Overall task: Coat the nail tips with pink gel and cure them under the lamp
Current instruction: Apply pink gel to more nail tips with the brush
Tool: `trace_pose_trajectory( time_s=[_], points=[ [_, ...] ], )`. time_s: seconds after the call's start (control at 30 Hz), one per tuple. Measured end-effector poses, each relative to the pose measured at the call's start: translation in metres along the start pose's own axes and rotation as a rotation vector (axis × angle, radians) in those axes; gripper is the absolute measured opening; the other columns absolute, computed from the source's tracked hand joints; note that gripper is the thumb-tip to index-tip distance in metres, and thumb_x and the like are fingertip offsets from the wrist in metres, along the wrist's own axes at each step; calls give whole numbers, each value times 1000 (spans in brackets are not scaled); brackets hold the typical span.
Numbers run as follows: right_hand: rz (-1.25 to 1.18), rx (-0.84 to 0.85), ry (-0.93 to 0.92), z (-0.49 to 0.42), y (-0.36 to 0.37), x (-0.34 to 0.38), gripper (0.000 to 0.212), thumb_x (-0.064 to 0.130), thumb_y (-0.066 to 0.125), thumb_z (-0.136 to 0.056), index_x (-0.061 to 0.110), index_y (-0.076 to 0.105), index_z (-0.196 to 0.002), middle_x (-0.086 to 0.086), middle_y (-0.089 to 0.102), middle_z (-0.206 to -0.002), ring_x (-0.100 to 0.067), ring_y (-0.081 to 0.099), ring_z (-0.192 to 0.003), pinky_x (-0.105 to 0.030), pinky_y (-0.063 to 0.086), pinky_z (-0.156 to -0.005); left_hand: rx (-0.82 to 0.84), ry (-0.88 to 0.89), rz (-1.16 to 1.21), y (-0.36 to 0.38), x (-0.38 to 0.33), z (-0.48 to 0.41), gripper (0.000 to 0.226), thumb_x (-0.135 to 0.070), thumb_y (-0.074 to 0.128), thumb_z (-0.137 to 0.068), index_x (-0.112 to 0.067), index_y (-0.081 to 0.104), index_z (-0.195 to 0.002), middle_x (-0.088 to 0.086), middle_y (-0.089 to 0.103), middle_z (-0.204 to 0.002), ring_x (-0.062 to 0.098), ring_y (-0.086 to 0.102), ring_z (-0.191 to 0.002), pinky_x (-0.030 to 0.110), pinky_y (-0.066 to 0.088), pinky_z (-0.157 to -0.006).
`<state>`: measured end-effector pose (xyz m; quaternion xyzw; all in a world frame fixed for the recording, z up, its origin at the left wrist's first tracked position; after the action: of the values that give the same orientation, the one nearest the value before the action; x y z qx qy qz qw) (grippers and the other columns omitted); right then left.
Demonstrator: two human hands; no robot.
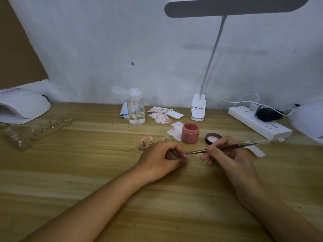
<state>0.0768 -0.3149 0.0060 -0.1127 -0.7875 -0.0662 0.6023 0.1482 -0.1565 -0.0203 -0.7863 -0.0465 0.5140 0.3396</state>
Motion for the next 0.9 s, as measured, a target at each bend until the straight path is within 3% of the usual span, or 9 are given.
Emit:
trace_pose_trajectory(
  time_s=[0.23, 0.33, 0.4, 0.47, 0.6, 0.73, 0.9],
  points=[
    [26, -139, -104, 2, -15, 13, 3, 5, 60, -91, 2, 60, -93, -11, 68, -69, -8, 63, -63, -18, 49, -60, -13, 10, 23, -2, -1, 1, 14, -19, 80, -81, -30, 72, -82, -19, 71, -81, -7, 54, -60, 16, 41, -62],
    [2, -191, -95, -3, -21, 16, 6, 10, 60, -92, 5, 62, -94, -6, 73, -75, -9, 68, -72, -16, 54, -68, -10, 7, 44, -1, 1, 2, 11, -17, 78, -81, -26, 74, -85, -15, 73, -87, -7, 53, -58, 18, 40, -62],
    [29, -176, -60, -14, -19, 16, 9, 10, 57, -95, 6, 64, -94, -5, 75, -79, -15, 71, -80, -22, 57, -74, -14, 7, 35, -1, 1, 1, 12, -17, 77, -82, -28, 73, -84, -15, 74, -89, -5, 52, -58, 22, 42, -63],
    [114, -184, -35, -31, -18, 20, 15, 14, 53, -96, 12, 65, -88, 0, 76, -76, -18, 71, -77, -29, 56, -75, -19, 4, 6, -2, 1, 0, 13, -20, 76, -82, -32, 72, -83, -17, 73, -90, -3, 52, -60, 28, 48, -66],
    [362, -140, -35, -65, -10, 27, 18, 23, 54, -94, 21, 66, -81, 10, 73, -70, -14, 66, -67, -28, 51, -63, -13, 26, -41, -1, -1, 1, 12, -24, 75, -83, -35, 70, -83, -20, 71, -89, -3, 53, -59, 31, 50, -69],
    [599, -80, -26, -84, 2, 14, 16, 24, 57, -91, 18, 70, -84, 1, 72, -72, -22, 68, -83, -45, 53, -83, -4, 50, -41, -1, -2, 1, 11, -26, 74, -84, -36, 70, -83, -20, 70, -85, -1, 51, -59, 34, 49, -68],
    [744, -60, -8, -88, 7, 5, 14, 30, 61, -90, 23, 71, -96, 1, 71, -80, -21, 66, -85, -42, 52, -83, 2, 46, -35, -1, -1, 1, 15, -27, 73, -86, -41, 67, -82, -24, 69, -88, -1, 51, -59, 35, 50, -69]
  ],
)
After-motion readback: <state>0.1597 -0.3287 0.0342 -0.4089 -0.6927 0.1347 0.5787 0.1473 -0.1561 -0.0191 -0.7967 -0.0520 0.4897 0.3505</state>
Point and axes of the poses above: each hand's wrist, its own z-axis away from the middle knuckle, its own y-axis out of the palm, x = y × z, the point moved 9 cm from there along -z, towards the middle knuckle
